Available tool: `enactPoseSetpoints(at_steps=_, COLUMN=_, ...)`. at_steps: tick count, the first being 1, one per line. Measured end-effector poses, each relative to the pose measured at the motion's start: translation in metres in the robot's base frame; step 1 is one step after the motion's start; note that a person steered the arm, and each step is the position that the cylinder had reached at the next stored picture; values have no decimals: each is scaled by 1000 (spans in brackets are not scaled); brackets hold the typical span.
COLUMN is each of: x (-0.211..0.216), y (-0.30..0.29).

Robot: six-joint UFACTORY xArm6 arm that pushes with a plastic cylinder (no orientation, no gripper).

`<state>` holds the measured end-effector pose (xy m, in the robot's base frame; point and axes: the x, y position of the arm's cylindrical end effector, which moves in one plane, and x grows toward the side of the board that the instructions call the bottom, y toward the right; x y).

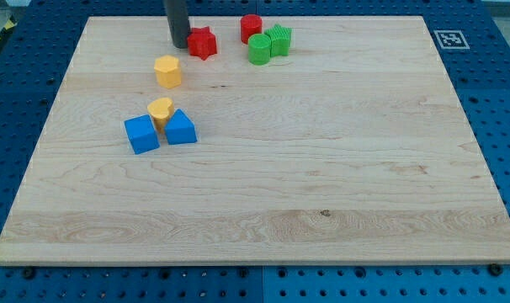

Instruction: Push the yellow hexagon closer to the blue cube

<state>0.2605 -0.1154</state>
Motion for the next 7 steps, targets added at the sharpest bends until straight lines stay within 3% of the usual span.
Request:
enactPoseSetpoints(at_steps=3, x=0, y=79)
enactPoseSetpoints(at_steps=4, x=2, y=71)
enactPoseSetpoints(at_steps=6, x=65, y=-16)
enactPoseSetpoints(at_steps=7, x=72, y=-20)
